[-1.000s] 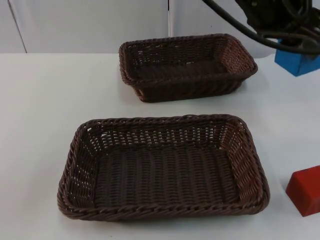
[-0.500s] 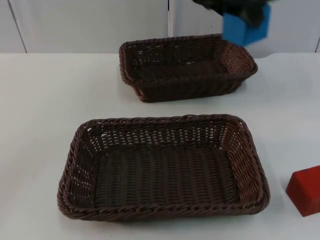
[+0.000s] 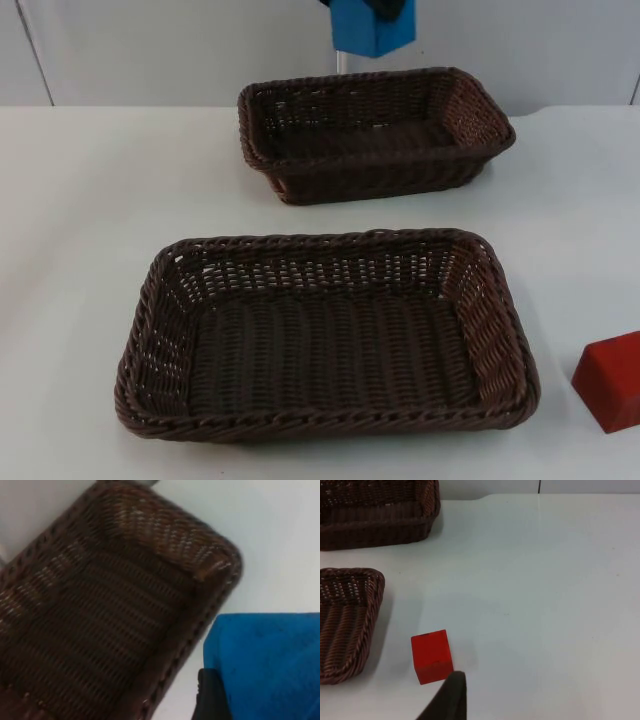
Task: Pick up one cube with the left hand and place it into the upper basket. Pick up one cube with the right hand and place it into the lower basket.
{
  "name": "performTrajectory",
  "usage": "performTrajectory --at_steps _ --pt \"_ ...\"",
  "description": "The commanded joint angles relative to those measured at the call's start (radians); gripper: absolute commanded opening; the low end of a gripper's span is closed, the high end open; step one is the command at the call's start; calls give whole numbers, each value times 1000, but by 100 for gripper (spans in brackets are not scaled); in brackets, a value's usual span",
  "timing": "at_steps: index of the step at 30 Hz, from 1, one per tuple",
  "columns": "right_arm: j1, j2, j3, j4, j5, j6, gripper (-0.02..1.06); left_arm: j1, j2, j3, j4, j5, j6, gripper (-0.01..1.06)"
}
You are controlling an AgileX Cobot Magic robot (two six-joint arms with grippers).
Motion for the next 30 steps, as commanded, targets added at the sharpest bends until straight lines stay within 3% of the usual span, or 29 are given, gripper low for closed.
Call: performTrajectory --at_steps 1,6,30 --pt "-4 -4 5 3 -5 -1 105 5 -14 -3 13 -3 -22 0" --pt "-4 -4 5 3 -5 -1 105 5 -14 -3 89 -46 -90 0" --pt "-4 -4 5 3 -5 -1 105 5 87 -3 101 -361 -224 0"
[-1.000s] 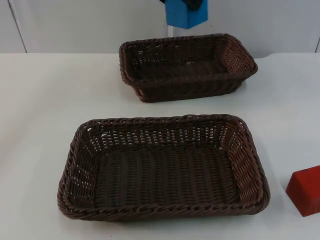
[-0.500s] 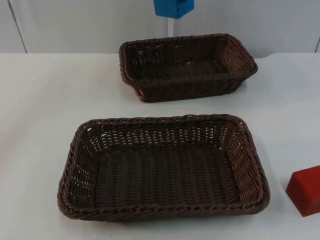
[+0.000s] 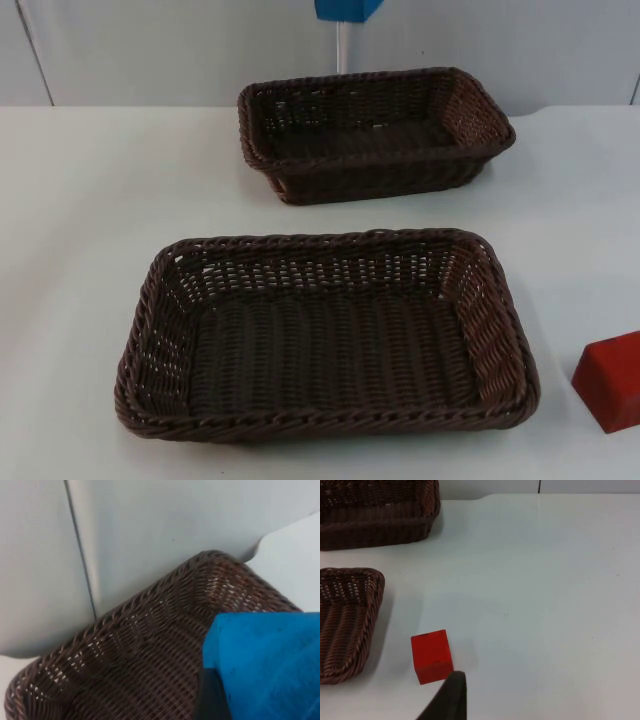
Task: Pick up one cube with the left hand and place it into the upper basket. Pick up one cube with the right hand and place it into the lower basket.
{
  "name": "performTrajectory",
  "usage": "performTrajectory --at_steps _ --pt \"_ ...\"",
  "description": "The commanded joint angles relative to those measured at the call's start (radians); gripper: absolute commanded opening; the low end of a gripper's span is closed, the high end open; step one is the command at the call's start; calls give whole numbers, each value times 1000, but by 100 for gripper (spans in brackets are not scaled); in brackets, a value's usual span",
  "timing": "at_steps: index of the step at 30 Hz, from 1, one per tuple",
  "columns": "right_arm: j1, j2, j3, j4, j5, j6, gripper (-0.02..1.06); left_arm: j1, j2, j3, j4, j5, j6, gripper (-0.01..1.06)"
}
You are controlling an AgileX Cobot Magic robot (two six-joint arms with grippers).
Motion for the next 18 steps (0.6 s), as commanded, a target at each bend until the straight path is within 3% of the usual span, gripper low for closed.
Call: performTrajectory --at_steps 1,18 --pt "-4 -4 5 3 -5 -1 105 1 22 -3 -1 -46 -17 0" --pt "-4 -4 5 3 -5 -1 105 1 246 -5 -3 -324 -25 0"
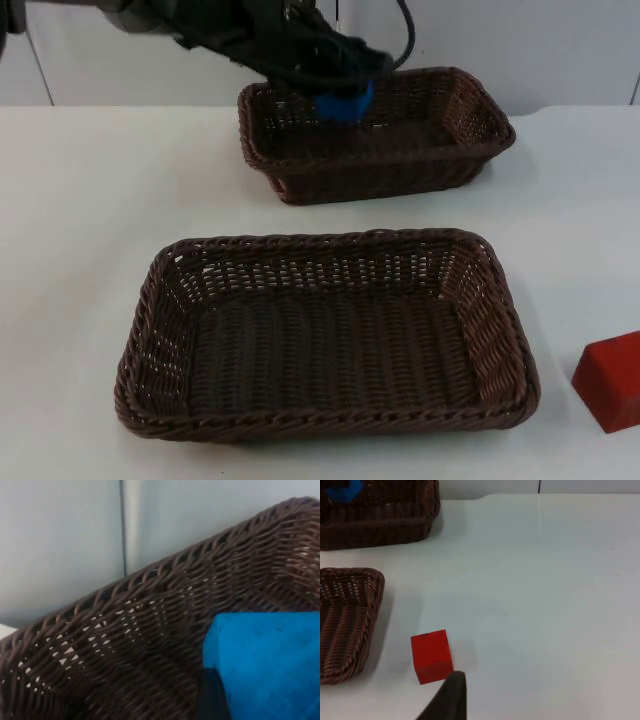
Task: Pick up one cube with the left hand and place it into the upper basket. Pick up one cube with the right hand and place it into the lower basket.
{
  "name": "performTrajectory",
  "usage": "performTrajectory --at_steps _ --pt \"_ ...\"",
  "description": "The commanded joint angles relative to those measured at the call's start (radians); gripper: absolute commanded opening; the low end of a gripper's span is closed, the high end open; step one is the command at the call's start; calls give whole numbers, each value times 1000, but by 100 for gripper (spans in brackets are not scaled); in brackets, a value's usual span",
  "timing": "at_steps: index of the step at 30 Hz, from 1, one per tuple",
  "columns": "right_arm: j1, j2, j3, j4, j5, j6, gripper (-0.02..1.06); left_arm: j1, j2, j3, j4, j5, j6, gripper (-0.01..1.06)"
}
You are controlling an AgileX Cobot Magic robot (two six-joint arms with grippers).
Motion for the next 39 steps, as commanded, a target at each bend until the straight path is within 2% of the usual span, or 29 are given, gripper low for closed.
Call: performTrajectory --at_steps 1,7,20,23,24,27,28,29,31,32,35,37,39 --pt "-4 -4 5 3 -5 -1 105 1 14 -5 -5 -52 -9 0" --pt "-4 -4 5 3 -5 -1 105 1 56 -5 -9 -117 -9 0" --pt "-4 -4 5 3 -5 -1 105 1 93 -5 -9 -118 -9 2" --pt "-4 -4 5 3 -5 -1 105 1 93 -5 -12 -111 -9 25" --pt "-4 -4 5 3 -5 -1 105 1 93 -5 -12 -111 -9 25" --pt "-4 -4 5 3 -5 -1 105 1 93 -5 -13 -111 -9 57" --pt "-4 -4 5 3 -5 -1 105 1 93 -5 -13 -111 -9 57" --pt "-4 -4 5 3 -5 -1 105 1 91 -5 -13 -111 -9 72" --pt "-4 -4 5 3 -5 -1 105 1 76 -5 -13 -109 -9 87" --pt "-4 -4 5 3 -5 -1 105 1 76 -5 -13 -109 -9 87" --pt "-4 -4 5 3 -5 -1 105 1 33 -5 -13 -79 -9 96" --pt "-4 -4 5 3 -5 -1 105 1 13 -5 -13 -62 -9 97" --pt "-4 -4 5 3 -5 -1 105 1 -40 -5 -11 -10 -9 97"
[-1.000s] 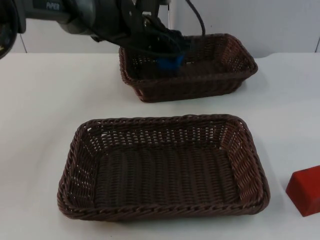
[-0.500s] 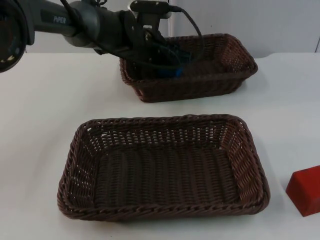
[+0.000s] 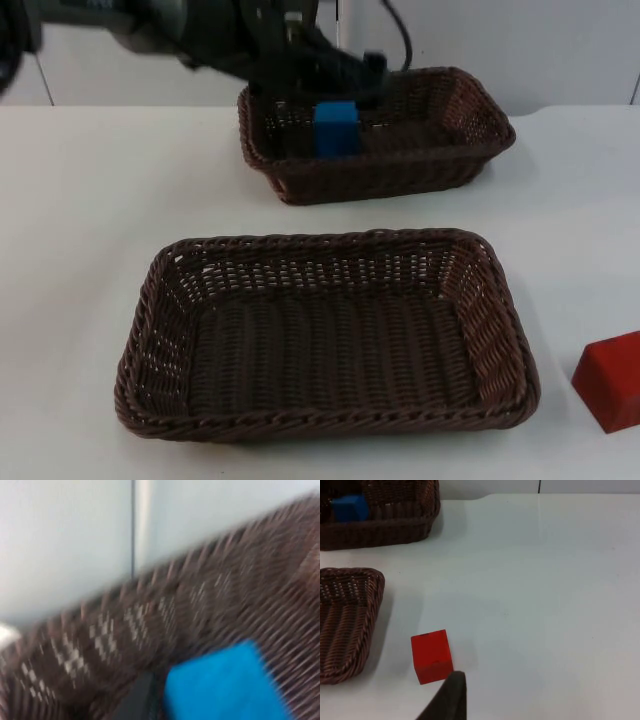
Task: Pick up one cube with the left hand and place it into the upper basket. Pick up one cube with the right hand and place it into the lower basket.
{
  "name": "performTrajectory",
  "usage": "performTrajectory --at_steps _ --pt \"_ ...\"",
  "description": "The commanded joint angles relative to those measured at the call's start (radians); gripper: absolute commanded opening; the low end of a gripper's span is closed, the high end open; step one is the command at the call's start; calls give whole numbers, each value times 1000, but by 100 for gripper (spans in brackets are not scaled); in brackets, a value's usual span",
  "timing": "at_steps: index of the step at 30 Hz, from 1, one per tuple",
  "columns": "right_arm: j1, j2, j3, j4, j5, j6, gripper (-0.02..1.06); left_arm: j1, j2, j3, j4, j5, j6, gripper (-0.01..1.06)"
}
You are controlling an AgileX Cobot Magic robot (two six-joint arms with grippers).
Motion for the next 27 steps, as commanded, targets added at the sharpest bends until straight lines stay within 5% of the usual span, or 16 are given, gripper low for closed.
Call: performTrajectory --at_steps 1,8,27 --pt "-4 -4 5 3 -5 -1 105 1 -64 -5 -9 45 -8 97" --pt "-4 -4 5 3 -5 -1 105 1 -195 -5 17 218 -8 97" --pt "-4 -4 5 3 -5 -1 105 6 -327 -3 154 493 -61 97"
